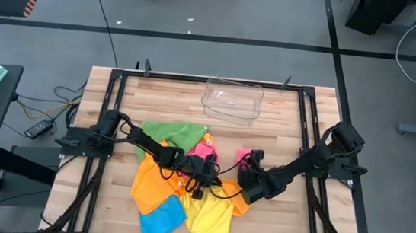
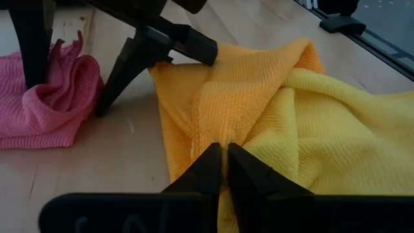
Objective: Fold microfiber towels
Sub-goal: Put the pink microfiber cloth into the transparent bin
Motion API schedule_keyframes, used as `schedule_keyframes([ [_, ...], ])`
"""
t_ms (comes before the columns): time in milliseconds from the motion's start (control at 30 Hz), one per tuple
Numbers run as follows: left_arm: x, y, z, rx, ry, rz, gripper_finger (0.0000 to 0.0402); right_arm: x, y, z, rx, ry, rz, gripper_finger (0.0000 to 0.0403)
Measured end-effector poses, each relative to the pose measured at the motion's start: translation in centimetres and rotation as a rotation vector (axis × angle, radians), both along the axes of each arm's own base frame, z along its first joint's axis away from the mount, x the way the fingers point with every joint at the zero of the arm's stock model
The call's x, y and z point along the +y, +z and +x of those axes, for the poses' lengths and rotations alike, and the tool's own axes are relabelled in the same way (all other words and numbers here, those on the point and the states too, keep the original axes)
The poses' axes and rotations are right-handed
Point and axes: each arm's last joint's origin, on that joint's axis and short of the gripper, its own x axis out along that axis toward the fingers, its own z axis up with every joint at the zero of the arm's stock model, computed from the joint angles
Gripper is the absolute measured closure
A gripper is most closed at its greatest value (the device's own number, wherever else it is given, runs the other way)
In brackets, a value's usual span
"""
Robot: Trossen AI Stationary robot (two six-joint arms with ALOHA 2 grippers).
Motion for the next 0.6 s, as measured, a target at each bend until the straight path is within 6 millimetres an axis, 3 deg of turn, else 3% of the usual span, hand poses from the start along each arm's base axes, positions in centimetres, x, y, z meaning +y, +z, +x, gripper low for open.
schedule_keyframes([
  [467, -0.5, 0.0, -0.1, -0.007, -0.022, 0.025, 0.0368, -1.1, -0.4, -0.3, 0.030, -0.044, -0.015, 0.0359],
  [600, -0.5, 0.0, -0.1, -0.007, -0.023, 0.025, 0.0367, -1.1, 0.4, -0.3, 0.032, -0.029, -0.005, 0.0374],
])
